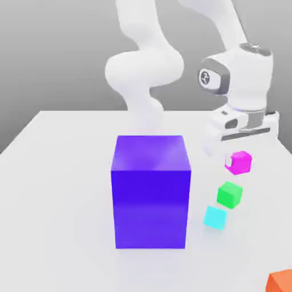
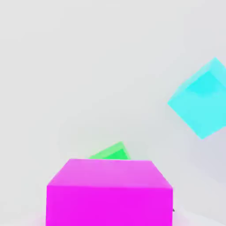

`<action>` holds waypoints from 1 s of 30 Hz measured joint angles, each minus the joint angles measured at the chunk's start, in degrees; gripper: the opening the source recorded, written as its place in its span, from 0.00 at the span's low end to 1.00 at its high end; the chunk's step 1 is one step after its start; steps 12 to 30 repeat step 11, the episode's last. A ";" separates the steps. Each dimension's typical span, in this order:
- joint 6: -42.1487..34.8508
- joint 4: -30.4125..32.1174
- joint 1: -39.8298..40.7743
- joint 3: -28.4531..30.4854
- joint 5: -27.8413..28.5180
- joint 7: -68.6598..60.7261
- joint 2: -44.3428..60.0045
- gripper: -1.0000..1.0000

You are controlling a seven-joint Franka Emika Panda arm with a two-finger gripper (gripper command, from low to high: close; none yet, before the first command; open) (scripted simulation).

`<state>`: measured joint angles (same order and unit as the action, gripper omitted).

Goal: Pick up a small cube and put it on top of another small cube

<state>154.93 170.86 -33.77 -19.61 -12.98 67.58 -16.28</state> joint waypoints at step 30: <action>14.66 -0.18 4.89 -1.38 11.97 8.58 15.07 1.00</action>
